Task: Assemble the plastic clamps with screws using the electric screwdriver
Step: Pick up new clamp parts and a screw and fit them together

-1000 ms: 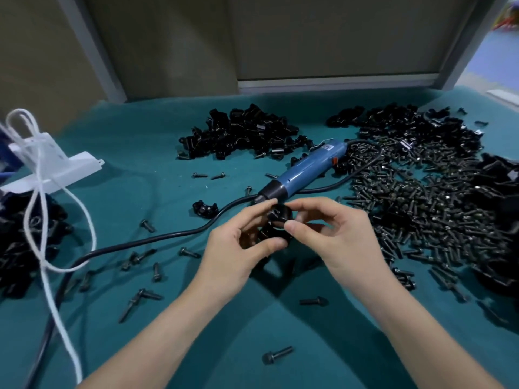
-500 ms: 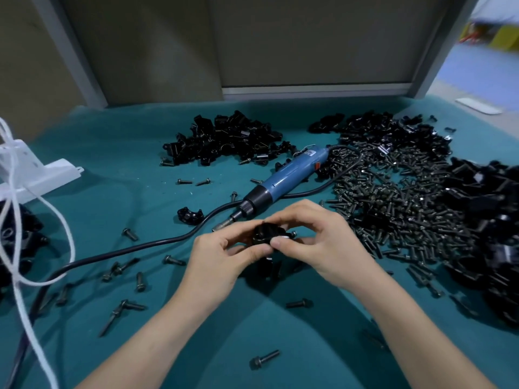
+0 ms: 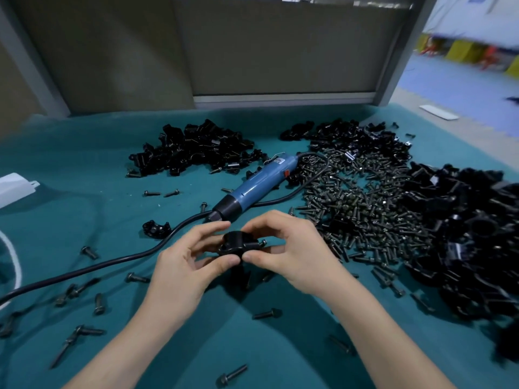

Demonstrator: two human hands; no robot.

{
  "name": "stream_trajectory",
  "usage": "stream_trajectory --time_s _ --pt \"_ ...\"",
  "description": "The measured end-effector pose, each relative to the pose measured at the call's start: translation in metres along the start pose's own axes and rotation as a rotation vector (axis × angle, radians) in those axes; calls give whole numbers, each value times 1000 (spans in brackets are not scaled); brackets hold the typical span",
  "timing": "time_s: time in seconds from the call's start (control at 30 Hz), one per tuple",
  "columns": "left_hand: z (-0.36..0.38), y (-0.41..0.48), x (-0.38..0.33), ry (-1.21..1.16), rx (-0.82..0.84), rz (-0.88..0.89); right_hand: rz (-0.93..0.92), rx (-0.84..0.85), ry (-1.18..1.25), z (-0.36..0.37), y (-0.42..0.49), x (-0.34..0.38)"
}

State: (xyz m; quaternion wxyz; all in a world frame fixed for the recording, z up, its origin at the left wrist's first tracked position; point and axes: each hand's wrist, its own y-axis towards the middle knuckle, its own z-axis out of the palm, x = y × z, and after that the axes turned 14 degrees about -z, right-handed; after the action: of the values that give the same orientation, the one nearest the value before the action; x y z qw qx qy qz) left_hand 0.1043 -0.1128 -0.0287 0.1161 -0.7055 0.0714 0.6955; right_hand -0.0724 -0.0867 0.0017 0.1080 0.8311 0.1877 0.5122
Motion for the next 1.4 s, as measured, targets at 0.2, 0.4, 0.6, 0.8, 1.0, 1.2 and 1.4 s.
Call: stream_trajectory --time_s 0.2,0.4,0.6,0.8,1.0,1.2,1.4 --pt "0 -2 -2 4 31 19 6 13 -26 -5 -1 0" --pt "0 -1 -2 3 15 5 5 16 -61 -6 -1 0" --pt "1 -3 -4 32 3 19 13 54 -42 -8 -1 2" --pt "-1 -2 -5 49 -44 -16 149 -656 -330 -79 -4 -12" --pt "-3 -1 -3 77 -50 -31 669 -738 -539 -121 3 -64" --pt "-3 -5 -6 59 -27 -12 720 -712 -625 -120 10 -68" --pt "-3 -4 -6 33 -8 -34 112 -770 -430 -94 6 -12"
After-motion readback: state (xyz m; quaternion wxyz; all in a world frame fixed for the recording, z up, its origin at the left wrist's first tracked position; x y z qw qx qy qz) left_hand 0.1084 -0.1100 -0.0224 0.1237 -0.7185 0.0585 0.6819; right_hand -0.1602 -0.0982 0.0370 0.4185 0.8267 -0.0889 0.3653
